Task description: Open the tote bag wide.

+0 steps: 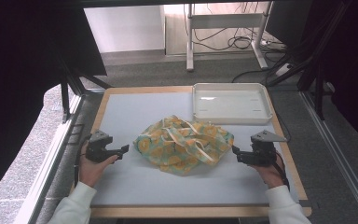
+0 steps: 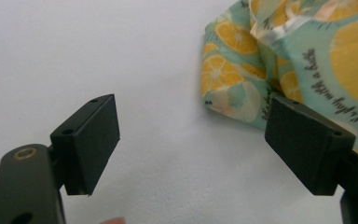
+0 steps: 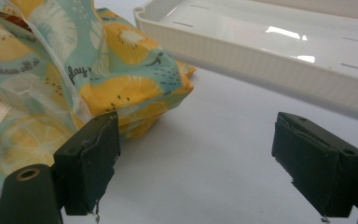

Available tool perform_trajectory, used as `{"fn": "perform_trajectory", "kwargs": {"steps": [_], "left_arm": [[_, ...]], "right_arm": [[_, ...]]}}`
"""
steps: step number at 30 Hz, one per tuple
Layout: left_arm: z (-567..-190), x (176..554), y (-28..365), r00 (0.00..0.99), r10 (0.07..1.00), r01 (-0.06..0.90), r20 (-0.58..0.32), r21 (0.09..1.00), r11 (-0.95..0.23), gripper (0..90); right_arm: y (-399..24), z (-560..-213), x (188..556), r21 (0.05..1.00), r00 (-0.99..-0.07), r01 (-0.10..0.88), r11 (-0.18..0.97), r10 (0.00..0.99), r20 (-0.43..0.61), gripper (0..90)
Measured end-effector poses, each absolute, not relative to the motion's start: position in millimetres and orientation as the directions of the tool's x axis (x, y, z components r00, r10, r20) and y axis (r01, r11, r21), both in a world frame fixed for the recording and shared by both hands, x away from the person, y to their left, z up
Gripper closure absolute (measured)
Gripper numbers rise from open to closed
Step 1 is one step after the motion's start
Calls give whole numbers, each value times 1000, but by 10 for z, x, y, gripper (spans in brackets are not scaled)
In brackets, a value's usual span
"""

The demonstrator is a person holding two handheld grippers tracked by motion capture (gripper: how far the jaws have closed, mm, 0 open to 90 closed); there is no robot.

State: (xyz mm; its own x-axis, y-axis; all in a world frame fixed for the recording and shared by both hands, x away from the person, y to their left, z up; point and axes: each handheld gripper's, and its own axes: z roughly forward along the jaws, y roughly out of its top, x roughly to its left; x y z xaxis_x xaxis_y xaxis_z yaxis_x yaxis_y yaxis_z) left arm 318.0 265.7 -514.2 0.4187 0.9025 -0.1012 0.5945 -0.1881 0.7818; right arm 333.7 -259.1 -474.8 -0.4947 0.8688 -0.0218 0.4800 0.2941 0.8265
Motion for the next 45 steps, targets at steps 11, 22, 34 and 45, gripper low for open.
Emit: {"fn": "perform_trajectory", "kwargs": {"steps": [11,22,34,45], "left_arm": [[-5141,3141,2733,402,906,606,-133,781,-154,178],[-5153,3180,2711,419,898,611,-134,773,-170,180],[-5113,3174,2683,432,891,603,-136,779,-173,185],[-4999,3145,2639,470,870,587,-147,788,-184,218]], "right_arm": [[-2768,-4707,3371,815,-472,516,266,882,11,160],[-2837,-4664,3306,818,-472,513,261,881,15,162],[-2816,-4546,3223,838,-495,484,251,869,25,177],[-2745,-4468,3172,853,-525,457,251,851,31,187]]}}
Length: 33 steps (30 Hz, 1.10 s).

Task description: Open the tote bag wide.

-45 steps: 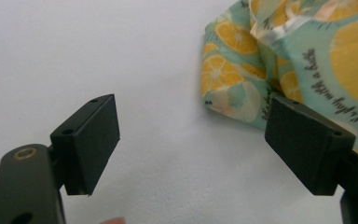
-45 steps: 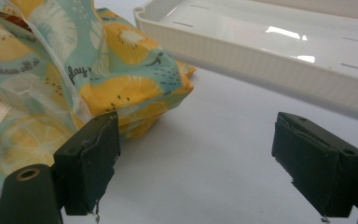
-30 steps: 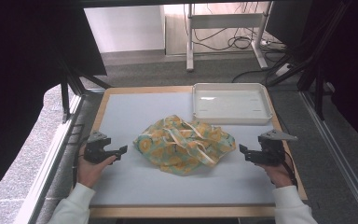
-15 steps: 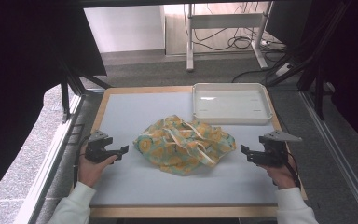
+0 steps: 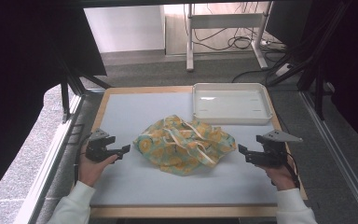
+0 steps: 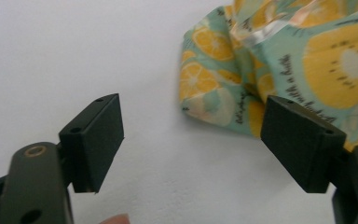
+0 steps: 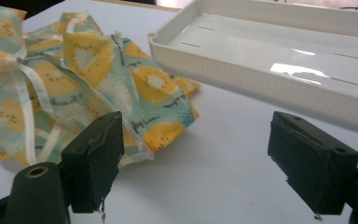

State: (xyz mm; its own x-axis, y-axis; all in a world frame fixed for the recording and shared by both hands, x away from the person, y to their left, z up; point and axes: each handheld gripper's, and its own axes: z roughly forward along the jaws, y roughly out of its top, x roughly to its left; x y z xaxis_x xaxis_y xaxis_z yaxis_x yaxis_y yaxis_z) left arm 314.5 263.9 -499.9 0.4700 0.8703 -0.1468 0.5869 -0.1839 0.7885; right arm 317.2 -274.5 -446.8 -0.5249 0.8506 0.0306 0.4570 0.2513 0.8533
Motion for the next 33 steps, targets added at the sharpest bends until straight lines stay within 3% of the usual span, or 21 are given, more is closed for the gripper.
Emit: {"fn": "perform_trajectory", "kwargs": {"steps": [12,33], "left_arm": [[-4736,3089,2589,506,848,554,-156,812,-181,264],[-4580,3484,2201,608,776,540,-167,804,-250,317]], "right_arm": [[-2626,-4461,3213,854,-559,451,260,828,43,191],[-2599,-4466,3220,851,-560,456,261,827,47,192]]}}
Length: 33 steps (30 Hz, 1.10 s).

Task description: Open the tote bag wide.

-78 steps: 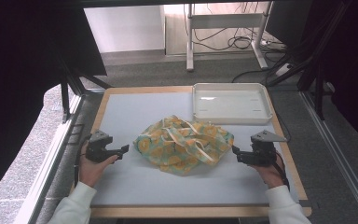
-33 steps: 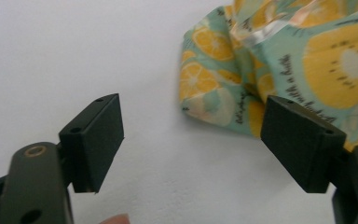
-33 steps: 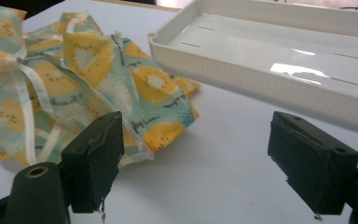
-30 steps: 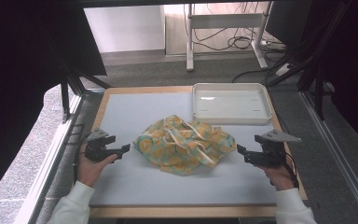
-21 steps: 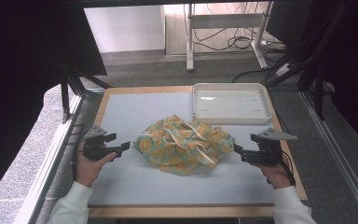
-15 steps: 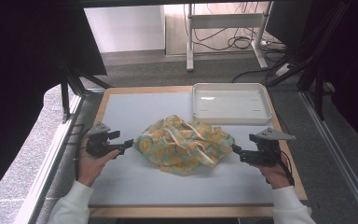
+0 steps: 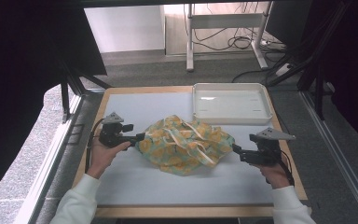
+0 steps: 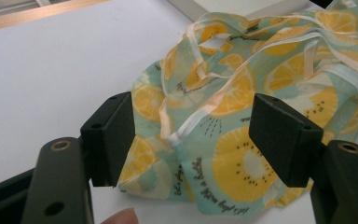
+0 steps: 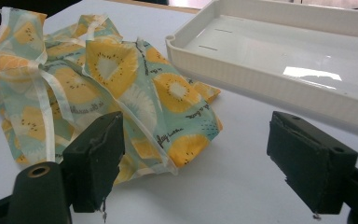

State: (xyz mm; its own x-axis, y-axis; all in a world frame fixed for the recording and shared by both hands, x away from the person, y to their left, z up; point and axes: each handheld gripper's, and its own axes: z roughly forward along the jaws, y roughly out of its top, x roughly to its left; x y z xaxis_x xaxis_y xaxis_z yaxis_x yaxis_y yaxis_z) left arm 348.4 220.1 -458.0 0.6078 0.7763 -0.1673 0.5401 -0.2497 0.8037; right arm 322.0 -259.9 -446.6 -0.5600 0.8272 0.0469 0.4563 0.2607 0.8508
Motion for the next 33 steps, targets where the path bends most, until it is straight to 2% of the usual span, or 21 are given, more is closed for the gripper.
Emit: {"fn": "perform_trajectory", "kwargs": {"steps": [11,24,30,33], "left_arm": [[-4514,3687,2020,650,741,518,-171,813,-266,382],[-4667,3786,1828,721,671,512,-173,786,-348,411],[-4794,3840,1739,747,642,515,-172,760,-395,539],[-4846,3833,1685,748,650,509,-135,744,-432,666]], "right_arm": [[-2614,-4462,3220,853,-552,457,253,832,49,192],[-2625,-4473,3227,855,-548,455,249,835,48,192],[-2633,-4483,3232,851,-540,461,251,840,45,193],[-2644,-4488,3238,850,-529,466,244,847,47,192]]}}
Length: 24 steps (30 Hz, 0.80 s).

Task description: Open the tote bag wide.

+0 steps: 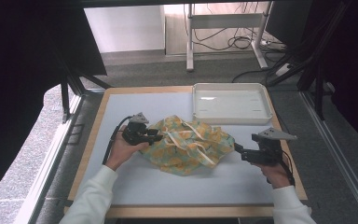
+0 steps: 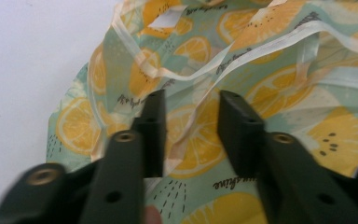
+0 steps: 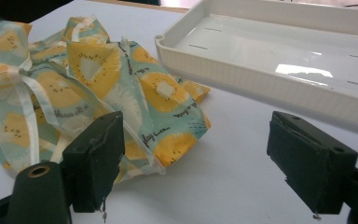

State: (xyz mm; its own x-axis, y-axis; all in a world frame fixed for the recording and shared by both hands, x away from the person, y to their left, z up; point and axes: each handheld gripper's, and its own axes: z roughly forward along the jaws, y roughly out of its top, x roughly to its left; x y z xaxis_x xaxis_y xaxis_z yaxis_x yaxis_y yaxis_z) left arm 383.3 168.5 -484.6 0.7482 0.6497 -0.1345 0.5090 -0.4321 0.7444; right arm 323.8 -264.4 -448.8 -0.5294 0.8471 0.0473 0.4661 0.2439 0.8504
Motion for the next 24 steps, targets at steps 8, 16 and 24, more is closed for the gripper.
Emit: {"fn": "perform_trajectory", "kwargs": {"steps": [8,16,24], "left_arm": [[-4845,3805,1671,758,640,493,-126,753,-436,891],[-4824,3780,1697,752,646,495,-136,763,-416,900],[-4776,3756,1741,748,647,496,-146,771,-400,900]], "right_arm": [[-2659,-4496,3244,852,-517,469,235,854,49,192],[-2671,-4491,3243,852,-512,470,229,857,52,192],[-2610,-4436,3233,855,-533,460,240,845,50,218]]}}
